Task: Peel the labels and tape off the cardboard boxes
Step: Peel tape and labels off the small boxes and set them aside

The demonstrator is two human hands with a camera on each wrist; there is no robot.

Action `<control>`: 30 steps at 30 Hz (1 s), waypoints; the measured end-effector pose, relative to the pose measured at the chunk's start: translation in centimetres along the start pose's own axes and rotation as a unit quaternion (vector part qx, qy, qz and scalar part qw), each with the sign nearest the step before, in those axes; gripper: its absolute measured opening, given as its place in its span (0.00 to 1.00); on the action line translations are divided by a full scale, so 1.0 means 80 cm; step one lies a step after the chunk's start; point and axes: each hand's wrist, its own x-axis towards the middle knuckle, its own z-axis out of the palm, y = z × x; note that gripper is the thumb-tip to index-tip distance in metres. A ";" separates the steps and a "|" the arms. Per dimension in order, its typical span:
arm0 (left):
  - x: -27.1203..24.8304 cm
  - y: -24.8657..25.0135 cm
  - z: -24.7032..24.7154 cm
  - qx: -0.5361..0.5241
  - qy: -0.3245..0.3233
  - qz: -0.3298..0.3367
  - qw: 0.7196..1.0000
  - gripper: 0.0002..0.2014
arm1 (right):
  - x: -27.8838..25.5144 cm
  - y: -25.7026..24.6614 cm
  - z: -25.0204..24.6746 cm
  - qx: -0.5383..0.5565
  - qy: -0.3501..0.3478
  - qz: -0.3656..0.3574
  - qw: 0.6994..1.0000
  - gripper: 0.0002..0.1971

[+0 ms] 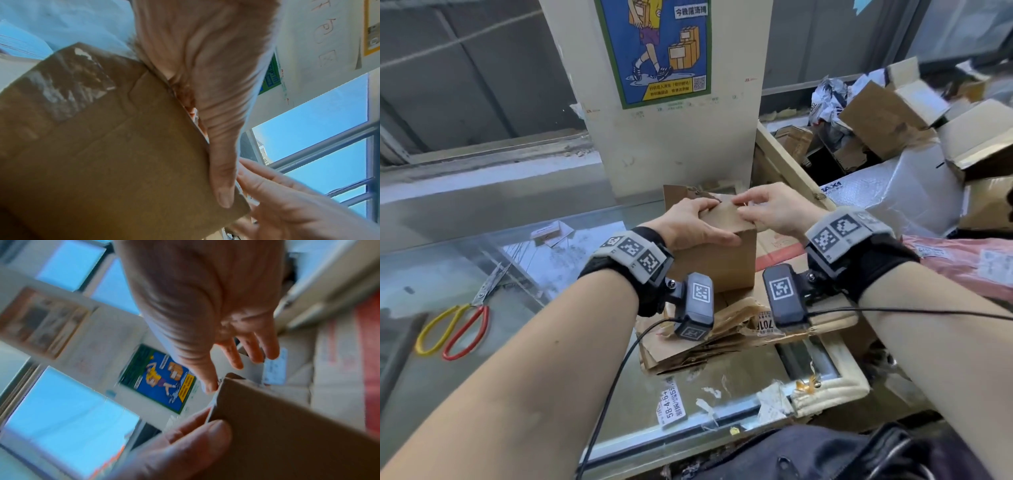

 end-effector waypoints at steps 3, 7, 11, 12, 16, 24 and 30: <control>-0.001 0.002 0.004 0.000 0.005 0.007 1.000 0.45 | 0.001 -0.010 -0.009 -0.256 0.060 -0.055 0.963 0.13; -0.006 0.004 0.006 -0.004 0.010 0.003 1.000 0.46 | -0.002 -0.030 -0.004 -0.392 0.050 -0.102 0.913 0.15; -0.011 0.008 0.008 -0.014 0.017 0.001 1.000 0.46 | 0.001 -0.053 -0.001 -0.465 0.002 -0.070 0.883 0.13; -0.012 0.008 0.008 -0.015 0.019 0.000 1.000 0.46 | 0.003 -0.057 -0.001 -0.474 -0.017 -0.057 0.879 0.14; -0.016 0.010 0.011 -0.004 0.021 0.000 1.000 0.47 | 0.022 -0.061 -0.004 -0.468 -0.089 -0.022 0.879 0.13; -0.023 0.007 0.012 -0.026 0.035 0.005 0.999 0.43 | 0.030 -0.066 -0.013 -0.445 -0.094 -0.030 0.890 0.10; -0.023 0.009 0.016 0.012 0.040 0.006 0.999 0.45 | 0.028 -0.069 -0.012 -0.449 -0.091 -0.021 0.889 0.06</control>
